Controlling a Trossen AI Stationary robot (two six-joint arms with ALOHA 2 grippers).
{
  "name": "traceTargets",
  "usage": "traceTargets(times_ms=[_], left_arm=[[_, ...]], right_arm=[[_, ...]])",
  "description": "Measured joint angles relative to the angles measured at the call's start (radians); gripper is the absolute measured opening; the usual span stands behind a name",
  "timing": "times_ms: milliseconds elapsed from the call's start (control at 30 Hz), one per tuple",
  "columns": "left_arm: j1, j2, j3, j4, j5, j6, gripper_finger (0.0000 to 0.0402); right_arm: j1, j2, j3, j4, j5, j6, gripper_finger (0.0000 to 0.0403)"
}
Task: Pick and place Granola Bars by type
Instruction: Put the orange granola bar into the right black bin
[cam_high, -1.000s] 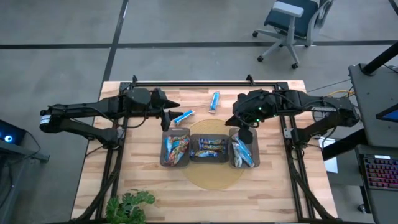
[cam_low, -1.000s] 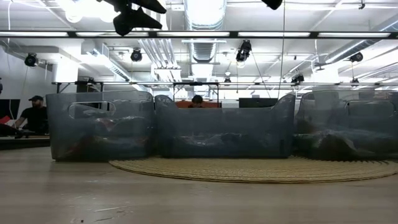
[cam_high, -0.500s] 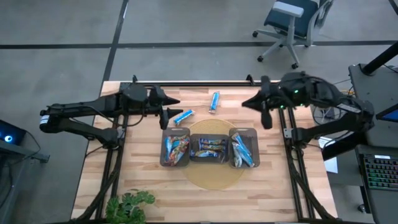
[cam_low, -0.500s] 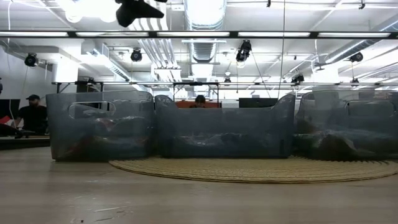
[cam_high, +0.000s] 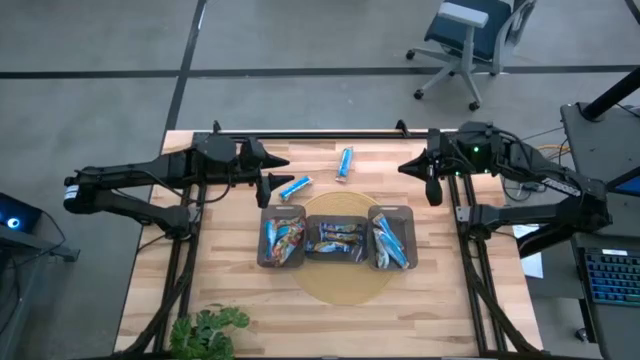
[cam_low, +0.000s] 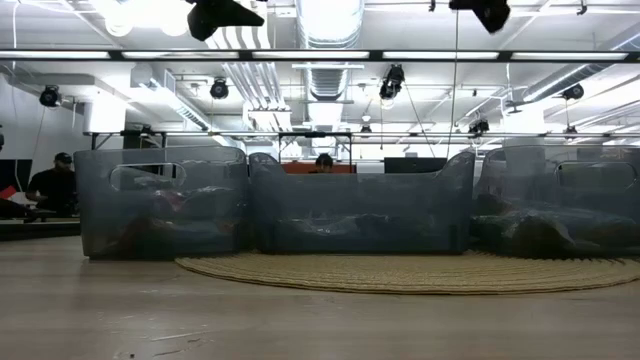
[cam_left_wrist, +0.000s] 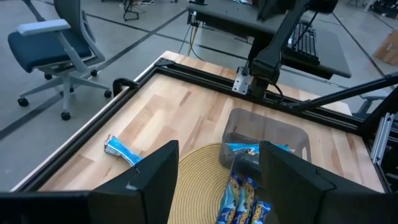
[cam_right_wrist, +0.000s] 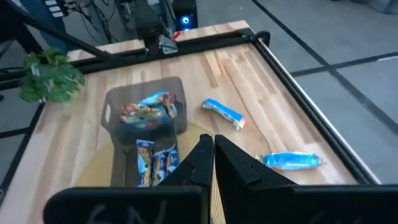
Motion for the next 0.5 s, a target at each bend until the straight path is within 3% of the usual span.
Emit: traceTargets(times_ms=[367,500], left_arm=[[0.032,0.008,0.003,-0.004,-0.023,0.003,0.0204],[0.059,0.013,0.069,-0.104,-0.041,0.030,0.0204]], right_arm=[[-0.058,-0.120,-0.221,0.071,0.031,0.092,0.0008],[-0.067,-0.147,-0.239,0.073,0.033,0.099,0.0008]])
